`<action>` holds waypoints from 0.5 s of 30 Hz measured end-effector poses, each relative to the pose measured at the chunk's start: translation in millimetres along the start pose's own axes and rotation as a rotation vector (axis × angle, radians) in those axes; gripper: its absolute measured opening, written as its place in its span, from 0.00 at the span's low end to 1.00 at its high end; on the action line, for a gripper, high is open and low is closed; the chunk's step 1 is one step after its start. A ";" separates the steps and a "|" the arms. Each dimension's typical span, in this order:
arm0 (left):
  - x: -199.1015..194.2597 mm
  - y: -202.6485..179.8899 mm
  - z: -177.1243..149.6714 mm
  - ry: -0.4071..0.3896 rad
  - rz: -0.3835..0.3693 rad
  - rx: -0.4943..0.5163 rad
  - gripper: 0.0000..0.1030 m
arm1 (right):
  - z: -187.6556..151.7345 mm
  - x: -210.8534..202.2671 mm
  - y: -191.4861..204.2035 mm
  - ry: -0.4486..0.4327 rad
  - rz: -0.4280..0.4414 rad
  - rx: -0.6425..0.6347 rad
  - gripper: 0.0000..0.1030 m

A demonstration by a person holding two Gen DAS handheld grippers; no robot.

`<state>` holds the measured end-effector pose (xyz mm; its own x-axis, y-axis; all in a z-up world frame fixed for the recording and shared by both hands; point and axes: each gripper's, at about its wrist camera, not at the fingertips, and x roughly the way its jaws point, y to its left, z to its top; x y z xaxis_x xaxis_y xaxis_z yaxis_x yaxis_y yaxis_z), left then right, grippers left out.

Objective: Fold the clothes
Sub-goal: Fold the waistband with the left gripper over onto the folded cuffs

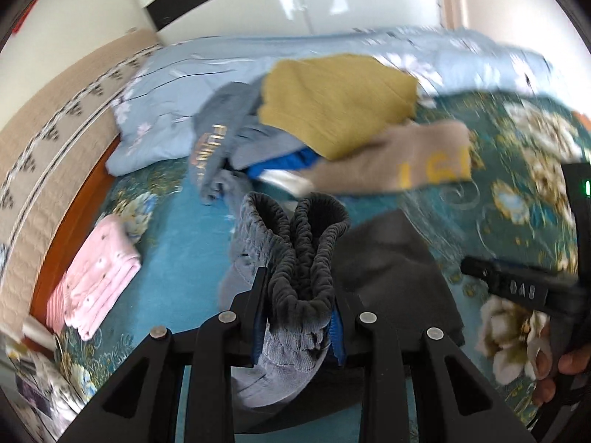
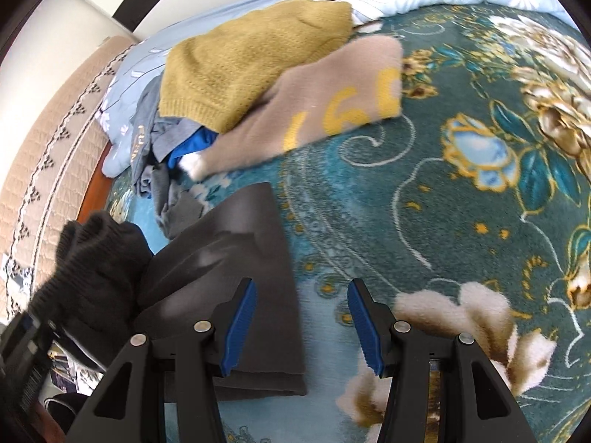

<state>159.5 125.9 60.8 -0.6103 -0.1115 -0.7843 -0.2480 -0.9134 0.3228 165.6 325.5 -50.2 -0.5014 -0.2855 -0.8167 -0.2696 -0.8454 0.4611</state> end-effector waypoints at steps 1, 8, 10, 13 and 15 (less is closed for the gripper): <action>2.9 -9.8 -2.3 0.003 0.005 0.024 0.29 | 0.1 0.5 -2.2 0.000 -0.001 0.006 0.54; 30.3 -68.7 -16.3 0.071 0.040 0.226 0.33 | -0.5 3.8 -13.3 0.006 -0.003 0.036 0.54; 34.2 -74.6 -14.7 0.085 0.021 0.229 0.37 | 0.2 2.7 -15.4 0.004 0.003 0.044 0.54; 27.2 -66.8 -12.2 0.087 -0.051 0.161 0.46 | 3.5 -2.3 -16.3 -0.006 0.025 0.053 0.54; 23.7 -57.9 -11.3 0.090 -0.128 0.097 0.48 | 5.7 -5.6 -16.9 -0.012 0.040 0.058 0.54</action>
